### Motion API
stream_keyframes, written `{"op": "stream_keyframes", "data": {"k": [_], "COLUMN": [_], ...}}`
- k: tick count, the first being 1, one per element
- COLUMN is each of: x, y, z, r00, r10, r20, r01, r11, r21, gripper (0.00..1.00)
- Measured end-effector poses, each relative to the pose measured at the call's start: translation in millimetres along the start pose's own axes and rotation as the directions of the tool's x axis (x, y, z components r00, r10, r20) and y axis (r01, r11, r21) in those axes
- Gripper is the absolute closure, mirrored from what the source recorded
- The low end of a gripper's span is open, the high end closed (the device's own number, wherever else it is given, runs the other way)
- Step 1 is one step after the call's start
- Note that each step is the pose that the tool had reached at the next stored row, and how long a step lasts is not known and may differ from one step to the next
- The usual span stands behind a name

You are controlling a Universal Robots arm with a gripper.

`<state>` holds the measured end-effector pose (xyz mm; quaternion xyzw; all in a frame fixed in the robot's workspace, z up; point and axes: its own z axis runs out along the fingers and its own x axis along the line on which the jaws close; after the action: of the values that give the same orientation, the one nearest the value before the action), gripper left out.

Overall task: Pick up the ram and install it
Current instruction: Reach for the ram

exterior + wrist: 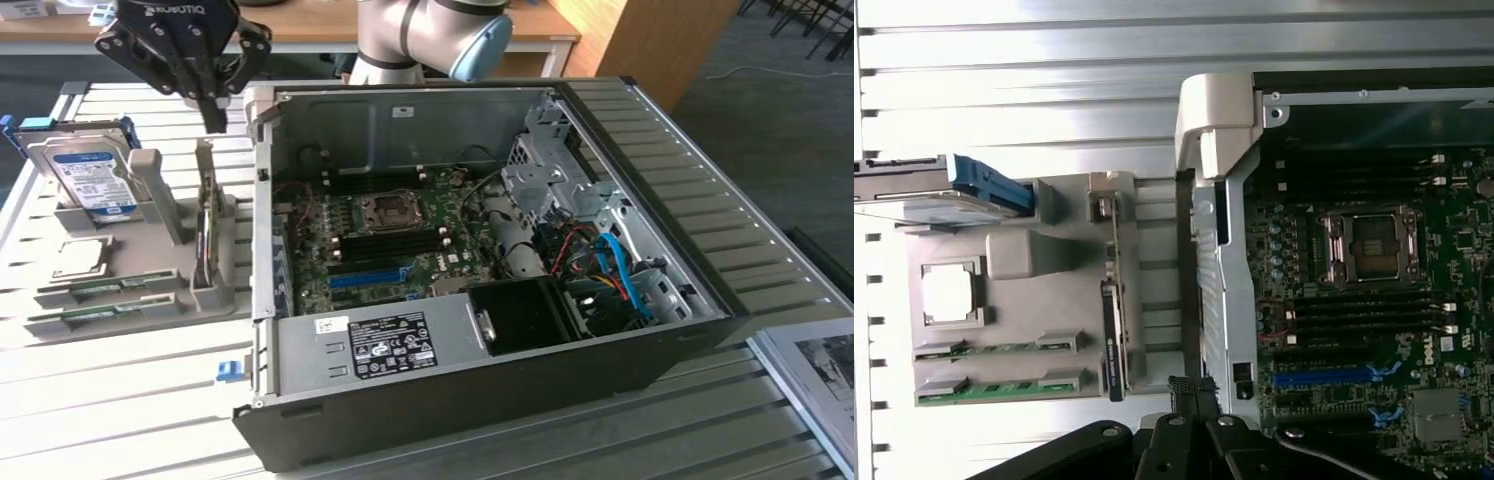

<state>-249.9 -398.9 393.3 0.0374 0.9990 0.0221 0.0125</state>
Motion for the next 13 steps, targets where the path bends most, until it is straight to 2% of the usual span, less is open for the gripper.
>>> {"op": "stream_keyframes", "data": {"k": [13], "x": [34.4], "y": [-2.5], "z": [-0.9], "r00": [1.0], "r10": [0.0], "r20": [0.0002], "r01": [0.0], "r11": [1.0], "r21": [0.0], "gripper": [0.9]}}
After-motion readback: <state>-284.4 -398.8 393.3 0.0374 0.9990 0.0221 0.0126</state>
